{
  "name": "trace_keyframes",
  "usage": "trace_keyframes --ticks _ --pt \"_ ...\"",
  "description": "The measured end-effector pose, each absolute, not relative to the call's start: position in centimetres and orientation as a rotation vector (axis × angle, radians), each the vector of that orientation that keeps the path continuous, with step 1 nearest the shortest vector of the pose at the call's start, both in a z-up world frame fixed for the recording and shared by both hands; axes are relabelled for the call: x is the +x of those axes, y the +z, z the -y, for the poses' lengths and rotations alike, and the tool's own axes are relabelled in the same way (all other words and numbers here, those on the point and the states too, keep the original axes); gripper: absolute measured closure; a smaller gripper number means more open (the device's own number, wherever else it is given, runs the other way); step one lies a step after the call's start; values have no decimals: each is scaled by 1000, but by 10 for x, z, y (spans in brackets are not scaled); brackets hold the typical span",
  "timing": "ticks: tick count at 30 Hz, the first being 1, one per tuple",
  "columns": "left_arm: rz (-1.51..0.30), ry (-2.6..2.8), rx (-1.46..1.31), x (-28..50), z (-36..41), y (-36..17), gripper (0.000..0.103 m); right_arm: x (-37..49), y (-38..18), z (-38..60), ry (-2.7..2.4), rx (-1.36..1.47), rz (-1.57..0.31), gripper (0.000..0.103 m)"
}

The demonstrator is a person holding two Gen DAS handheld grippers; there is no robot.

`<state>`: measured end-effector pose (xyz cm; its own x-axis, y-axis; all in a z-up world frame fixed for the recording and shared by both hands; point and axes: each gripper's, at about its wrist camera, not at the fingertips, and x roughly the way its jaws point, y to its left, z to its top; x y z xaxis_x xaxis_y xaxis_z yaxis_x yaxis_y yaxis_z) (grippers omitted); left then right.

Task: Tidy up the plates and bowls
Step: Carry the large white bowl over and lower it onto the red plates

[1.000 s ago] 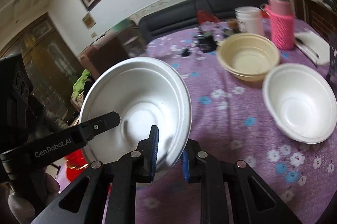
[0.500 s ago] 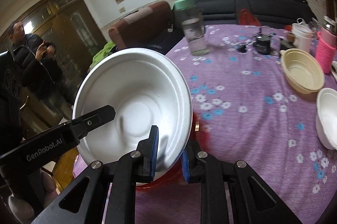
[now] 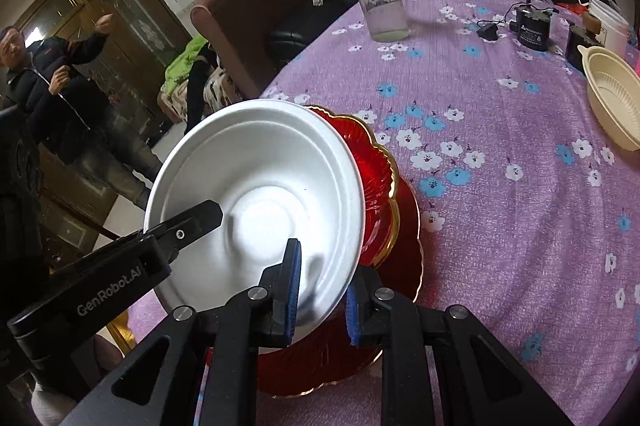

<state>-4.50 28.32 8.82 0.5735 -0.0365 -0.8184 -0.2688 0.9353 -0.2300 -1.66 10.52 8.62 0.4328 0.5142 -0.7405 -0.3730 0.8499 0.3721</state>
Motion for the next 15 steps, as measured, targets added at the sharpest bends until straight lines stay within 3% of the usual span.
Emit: trace_keyframes --ticks 5,8,10,11,15 --pt "-955 147 -355 -39 -284 85 78 -15 85 -113 530 103 -956 81" --pt "-932 139 -332 -40 -280 91 66 -12 84 -118 507 60 -940 81" --pt "-908 152 -318 -43 -279 97 49 -11 83 -121 494 39 -930 80" --pt "-892 145 -321 -45 -280 100 47 -11 83 -123 490 25 -922 80" --pt "-846 180 -272 -50 -279 113 41 -13 84 -127 461 -23 -881 69"
